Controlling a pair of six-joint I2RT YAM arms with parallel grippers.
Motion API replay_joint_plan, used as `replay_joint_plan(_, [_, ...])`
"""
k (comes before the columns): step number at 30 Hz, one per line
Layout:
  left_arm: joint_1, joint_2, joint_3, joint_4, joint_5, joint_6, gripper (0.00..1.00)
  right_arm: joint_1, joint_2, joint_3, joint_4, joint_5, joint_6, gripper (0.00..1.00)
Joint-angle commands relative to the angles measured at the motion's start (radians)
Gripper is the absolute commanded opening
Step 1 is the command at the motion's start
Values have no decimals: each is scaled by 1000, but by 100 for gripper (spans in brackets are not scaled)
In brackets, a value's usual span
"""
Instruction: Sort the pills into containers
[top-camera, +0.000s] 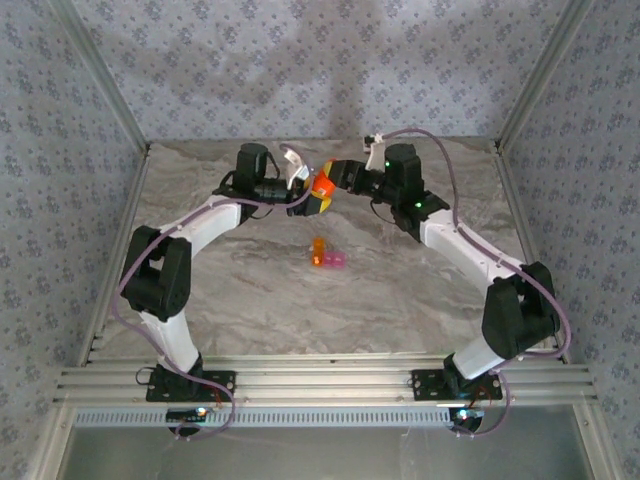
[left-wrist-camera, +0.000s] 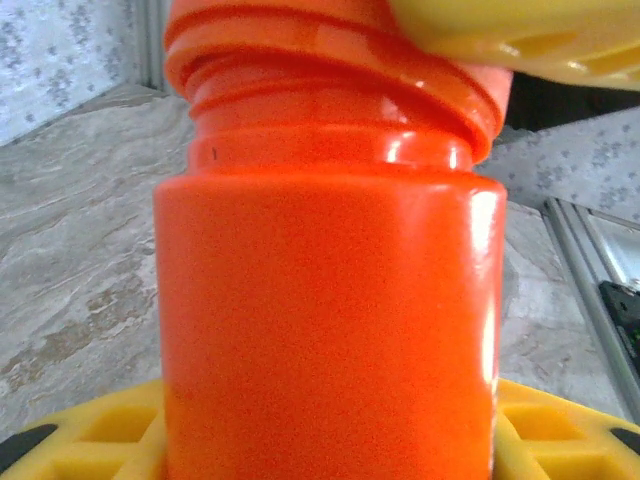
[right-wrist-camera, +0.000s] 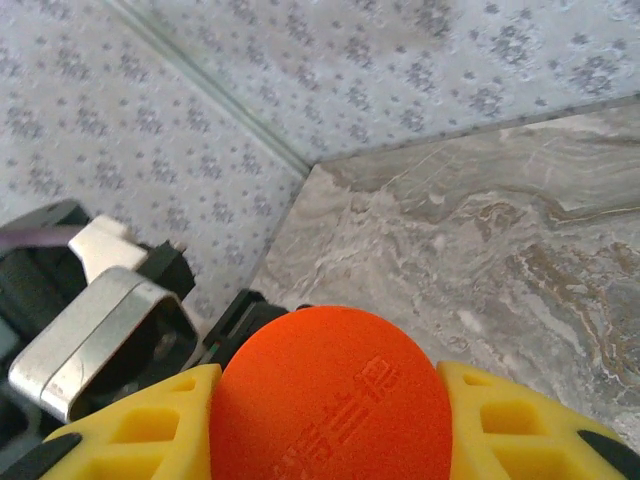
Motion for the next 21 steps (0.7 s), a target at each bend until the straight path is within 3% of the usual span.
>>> replay_joint_plan(1, [-19,-79,12,222,-3,-51,0,67,35,-19,3,51,89,12])
replay_joint_plan(5, [-19,-75,20,192,23,-34,0,55,66,66,-56,-3,63,13])
replay_joint_plan(10, [-19,-78,51,84,71,36,0,6,134,193,-220,-174,-16,13])
replay_joint_plan(15, [-17,-82,88,-41,117,117,0,-27,210,335,-451,-347,-201,13])
replay_joint_plan(21, [-13,-88,99,-71,128,135,0,-53,227,406,-608,-411,-355,13])
